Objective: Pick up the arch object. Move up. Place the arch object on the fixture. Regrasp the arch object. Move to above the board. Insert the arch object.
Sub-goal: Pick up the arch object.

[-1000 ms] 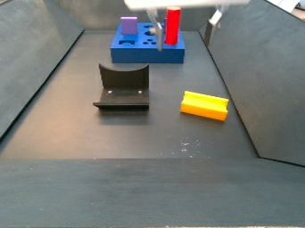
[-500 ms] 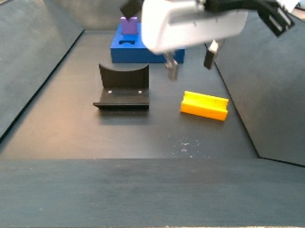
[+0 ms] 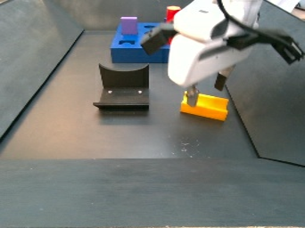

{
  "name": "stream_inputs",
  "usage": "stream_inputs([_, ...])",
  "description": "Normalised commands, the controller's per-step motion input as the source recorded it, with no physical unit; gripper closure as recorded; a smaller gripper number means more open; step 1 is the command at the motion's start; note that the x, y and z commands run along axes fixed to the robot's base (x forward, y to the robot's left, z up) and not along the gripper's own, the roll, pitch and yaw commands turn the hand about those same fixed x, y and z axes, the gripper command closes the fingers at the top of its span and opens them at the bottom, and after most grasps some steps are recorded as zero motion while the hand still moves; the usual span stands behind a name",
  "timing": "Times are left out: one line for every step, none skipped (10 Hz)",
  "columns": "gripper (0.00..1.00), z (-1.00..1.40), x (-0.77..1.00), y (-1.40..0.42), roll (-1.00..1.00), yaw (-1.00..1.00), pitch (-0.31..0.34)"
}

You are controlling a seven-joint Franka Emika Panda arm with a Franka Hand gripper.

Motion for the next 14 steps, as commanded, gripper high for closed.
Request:
stream_inputs([0.00, -0.59, 0.05, -0.27, 0.00, 0.46, 0.000])
stream_inputs([0.00, -0.57, 0.02, -0.27, -0.02, 0.43, 0.000])
stream_inputs([0.00, -0.57, 0.00, -0.24, 0.00, 0.37, 0.000])
stream_inputs([0.00, -0.44, 0.00, -0.07, 0.00, 0.28, 0.000])
stream_inputs([0.00, -0.34, 0.00, 0.00, 0.00, 0.17, 0.000])
stream_inputs([0.00, -0.32, 0.00, -0.05, 0.00, 0.18, 0.000])
stream_inputs([0.00, -0.25, 0.06, -0.30, 0.00, 0.09, 0.000])
stream_inputs([0.00, -0.07, 0.08, -0.25, 0.00, 0.00, 0.000])
stream_inputs([0.00, -0.02, 0.00, -0.18, 0.00, 0.01, 0.000])
stream_inputs([0.00, 0.00, 0.00, 0.00, 0.00, 0.00, 0.000])
stream_inputs([1.00, 0.00, 0.00, 0.00, 0.00, 0.00, 0.000])
stream_inputs([1.00, 0.00, 0.00, 0.00, 0.00, 0.00, 0.000])
stream_inputs([1.00, 0.00, 0.00, 0.00, 0.00, 0.00, 0.000])
stream_inputs([1.00, 0.00, 0.00, 0.00, 0.00, 0.00, 0.000])
